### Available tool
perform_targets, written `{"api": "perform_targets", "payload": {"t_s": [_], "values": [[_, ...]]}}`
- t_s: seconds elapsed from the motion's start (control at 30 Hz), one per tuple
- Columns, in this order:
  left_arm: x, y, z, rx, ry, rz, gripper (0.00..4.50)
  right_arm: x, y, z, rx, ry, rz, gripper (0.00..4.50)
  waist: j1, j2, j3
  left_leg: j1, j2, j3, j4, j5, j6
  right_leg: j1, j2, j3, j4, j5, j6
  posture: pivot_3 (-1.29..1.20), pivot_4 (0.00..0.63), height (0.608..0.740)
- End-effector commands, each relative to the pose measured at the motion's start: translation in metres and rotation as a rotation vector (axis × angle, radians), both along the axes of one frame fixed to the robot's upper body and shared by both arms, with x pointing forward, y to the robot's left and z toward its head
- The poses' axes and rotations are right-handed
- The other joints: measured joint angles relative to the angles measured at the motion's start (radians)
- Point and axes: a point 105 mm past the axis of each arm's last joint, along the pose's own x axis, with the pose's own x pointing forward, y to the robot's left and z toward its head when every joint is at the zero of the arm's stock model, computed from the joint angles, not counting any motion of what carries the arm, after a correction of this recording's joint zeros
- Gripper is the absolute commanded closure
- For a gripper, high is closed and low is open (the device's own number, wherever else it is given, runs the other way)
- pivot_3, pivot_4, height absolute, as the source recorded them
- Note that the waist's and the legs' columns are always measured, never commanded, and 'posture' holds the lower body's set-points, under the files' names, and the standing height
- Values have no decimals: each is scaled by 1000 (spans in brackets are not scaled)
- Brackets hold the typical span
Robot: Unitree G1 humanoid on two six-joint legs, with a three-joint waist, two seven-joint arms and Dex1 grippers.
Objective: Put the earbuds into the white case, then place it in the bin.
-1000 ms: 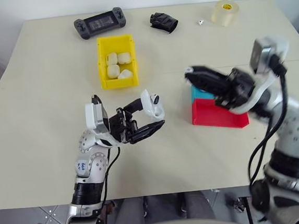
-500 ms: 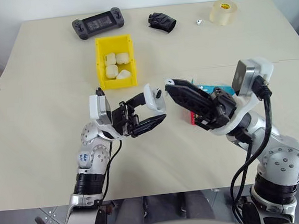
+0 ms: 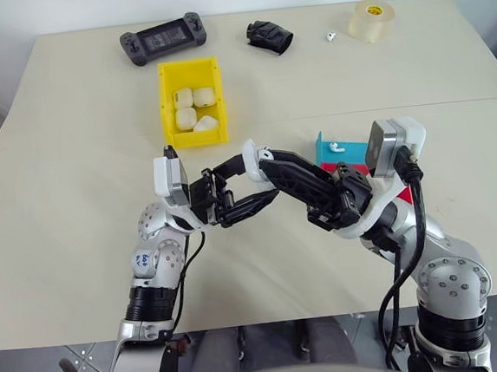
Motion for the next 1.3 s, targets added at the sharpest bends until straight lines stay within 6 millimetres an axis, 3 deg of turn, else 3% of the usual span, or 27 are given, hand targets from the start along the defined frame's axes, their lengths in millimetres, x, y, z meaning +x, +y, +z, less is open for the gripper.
{"api": "perform_targets", "payload": {"t_s": [0.03, 0.63, 0.93, 1.07, 1.17, 1.3], "values": [[-5, 1, 10, -25, -47, 1, 1724, 1, -2, -4, -6, 5, -2, 3905, 0, 0, 0, 0, 0, 0, 0, 0, 0, 0, 0, 0, 0, 0, 0, 0, 150, 740], [-4, 3, 12, -40, -59, 13, 1724, 3, -4, -17, -32, 81, 29, 3905, 0, 0, 0, 0, 0, 0, 0, 0, 0, 0, 0, 0, 0, 0, 0, 0, 150, 740], [-5, 5, 8, -10, -51, 13, 1724, 1, -15, -13, -78, 13, -5, 1002, 1, 0, 0, 0, 0, 0, 0, 0, 0, 0, 0, 0, -1, 0, 0, 0, 150, 740], [-2, 9, 2, 78, -47, 52, 1724, 5, -33, -12, -128, -23, -73, 1002, 2, 0, 0, 0, 0, 0, 0, 0, 0, 0, 0, 0, -1, 0, 0, 0, 150, 740], [7, 17, -13, 303, -93, 136, 1724, 8, -48, -15, -237, -67, -142, 1630, 2, 0, 0, 0, 0, 0, 0, 0, 0, 0, 0, 0, -1, 0, 0, 0, 150, 740], [14, 24, -32, 551, -127, 186, 1724, 7, -46, -20, -365, -138, -127, 3015, 2, 0, 0, 0, 0, 1, -1, 0, 0, 0, 0, 0, -1, 0, 0, 0, 150, 740]]}}
